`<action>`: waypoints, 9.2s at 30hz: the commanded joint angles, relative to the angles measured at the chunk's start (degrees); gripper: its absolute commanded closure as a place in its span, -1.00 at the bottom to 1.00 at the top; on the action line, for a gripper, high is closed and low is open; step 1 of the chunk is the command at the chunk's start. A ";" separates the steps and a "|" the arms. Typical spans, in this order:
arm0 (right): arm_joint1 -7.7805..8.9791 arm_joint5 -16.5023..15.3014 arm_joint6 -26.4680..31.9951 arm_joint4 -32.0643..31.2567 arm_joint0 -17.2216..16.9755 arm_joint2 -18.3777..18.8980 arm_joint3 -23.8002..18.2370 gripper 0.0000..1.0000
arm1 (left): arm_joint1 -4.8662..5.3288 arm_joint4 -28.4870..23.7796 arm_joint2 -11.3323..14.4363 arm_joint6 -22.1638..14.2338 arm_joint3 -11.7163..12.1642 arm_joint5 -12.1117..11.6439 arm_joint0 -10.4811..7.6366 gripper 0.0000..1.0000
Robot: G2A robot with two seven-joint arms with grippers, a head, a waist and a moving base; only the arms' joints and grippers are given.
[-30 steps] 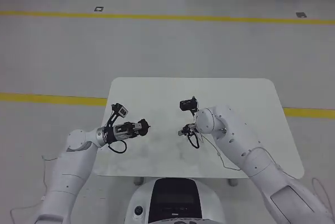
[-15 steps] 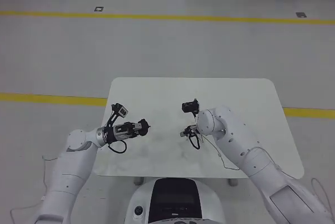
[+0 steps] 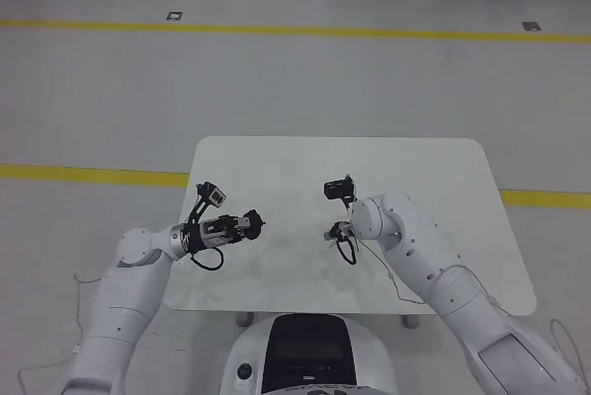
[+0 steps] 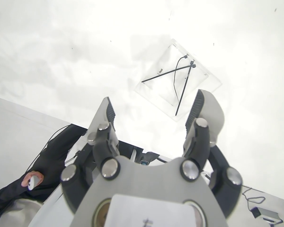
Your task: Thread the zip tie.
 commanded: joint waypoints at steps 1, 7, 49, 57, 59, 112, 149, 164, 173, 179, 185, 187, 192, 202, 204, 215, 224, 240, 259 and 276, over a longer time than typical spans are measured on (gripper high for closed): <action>-0.03 -0.14 -0.07 -0.04 -0.01 0.02 0.26 0.50 | 0.00 0.00 0.00 0.00 0.00 0.00 0.00 1.00; -0.29 0.02 -0.49 0.02 0.33 -0.18 1.87 0.74 | 0.00 0.00 0.00 0.00 0.00 0.00 0.00 1.00; -5.30 -0.23 -4.89 2.14 8.09 -6.32 22.45 0.68 | 0.00 0.00 0.00 0.00 0.00 0.00 0.00 1.00; -6.07 0.05 -5.14 2.03 8.90 -6.95 24.37 0.70 | 0.00 0.00 0.00 0.00 0.00 0.00 0.00 1.00; -6.22 0.02 -5.15 2.00 9.07 -7.05 24.78 0.70 | 0.00 0.00 0.00 0.00 0.00 0.00 0.00 1.00; 0.32 -12.72 -5.57 16.79 -12.00 19.62 -7.81 1.00 | 0.00 0.00 0.00 0.00 0.00 0.00 0.00 1.00; -0.96 -28.58 -40.09 49.15 -25.27 20.72 -13.31 1.00 | 0.00 0.00 0.00 0.00 0.00 0.00 0.00 1.00; -2.00 -36.78 -70.28 29.55 -31.74 13.02 -16.61 1.00 | 0.00 0.00 0.00 0.00 0.00 0.00 0.00 1.00; -2.00 -36.78 -70.28 29.55 -31.74 13.02 -16.61 1.00 | 0.00 0.00 0.00 0.00 0.00 0.00 0.00 1.00; -2.00 -36.78 -70.28 29.55 -31.74 13.02 -16.61 1.00 | 0.00 0.00 0.00 0.00 0.00 0.00 0.00 1.00; -2.00 -36.78 -70.28 29.55 -31.74 13.02 -16.61 1.00 | 0.02 0.41 1.38 3.23 -0.37 0.41 0.68 1.00; -2.00 -36.78 -70.28 29.55 -31.74 13.02 -16.61 1.00 | -0.04 0.71 2.45 3.97 -0.09 0.13 0.65 1.00; -2.00 -36.78 -70.28 29.55 -31.74 13.02 -16.61 1.00 | -0.52 1.74 5.76 6.26 0.59 0.00 -0.37 1.00; -2.00 -36.78 -70.28 29.55 -31.74 13.02 -16.61 1.00 | -1.63 2.47 7.52 10.65 -2.34 0.00 -0.85 1.00; -2.00 -36.78 -70.28 29.55 -31.74 13.02 -16.61 1.00 | -1.63 2.47 7.52 10.65 -2.34 0.00 -0.85 1.00; -1.52 -35.80 -72.06 24.27 -33.19 14.57 -19.66 1.00 | -1.56 2.74 8.94 13.71 -3.81 0.80 -0.22 1.00; -0.78 -36.36 -73.09 20.41 -35.75 16.99 -22.83 1.00 | -1.88 1.75 12.04 15.46 -2.92 0.44 -2.26 1.00; -0.59 -35.87 -74.41 19.41 -35.98 17.23 -23.53 1.00 | -2.45 1.18 14.86 17.74 -1.88 0.00 -4.79 1.00; -0.59 -35.87 -74.41 19.41 -35.98 17.23 -23.53 1.00 | -3.10 0.86 14.83 20.89 -2.53 0.00 -3.06 1.00; -0.59 -35.87 -74.41 19.41 -35.98 17.23 -23.53 1.00 | -3.10 0.86 14.83 20.89 -2.53 0.00 -3.06 1.00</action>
